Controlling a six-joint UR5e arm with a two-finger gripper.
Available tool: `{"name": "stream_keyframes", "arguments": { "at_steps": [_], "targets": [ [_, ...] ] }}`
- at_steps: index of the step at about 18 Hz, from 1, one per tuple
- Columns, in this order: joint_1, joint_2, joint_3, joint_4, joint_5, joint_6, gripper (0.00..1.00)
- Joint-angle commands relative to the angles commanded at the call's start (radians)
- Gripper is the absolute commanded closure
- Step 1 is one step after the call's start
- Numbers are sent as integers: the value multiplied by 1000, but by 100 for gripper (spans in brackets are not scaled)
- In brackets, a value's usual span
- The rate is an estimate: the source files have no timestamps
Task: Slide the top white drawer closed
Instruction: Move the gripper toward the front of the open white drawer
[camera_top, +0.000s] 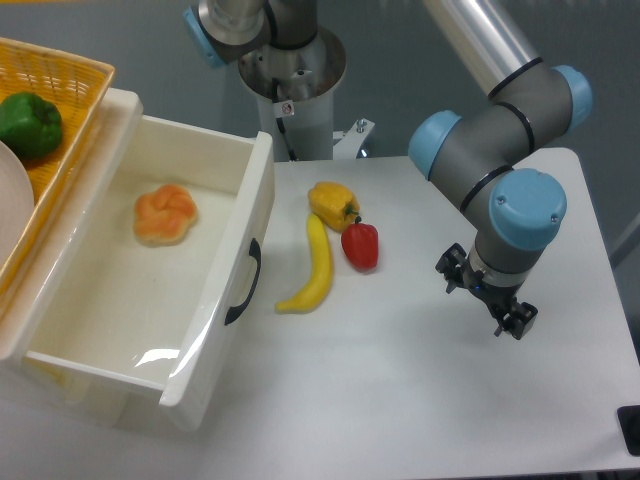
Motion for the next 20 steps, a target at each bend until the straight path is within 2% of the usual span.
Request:
{"name": "stream_keyframes", "arguments": {
  "at_steps": [5,9,13,15,18,20],
  "targets": [
    [-20,3,-3,0,0,-14,0],
    [-37,28,-35,0,5,-28,0],
    [-69,34,-60,2,101,-37,0],
    [-71,37,-63,3,98,-49,0],
    [-84,37,-69,35,60,-159,0],
    [-86,34,-72,69,-35,-279,3]
  ]
}}
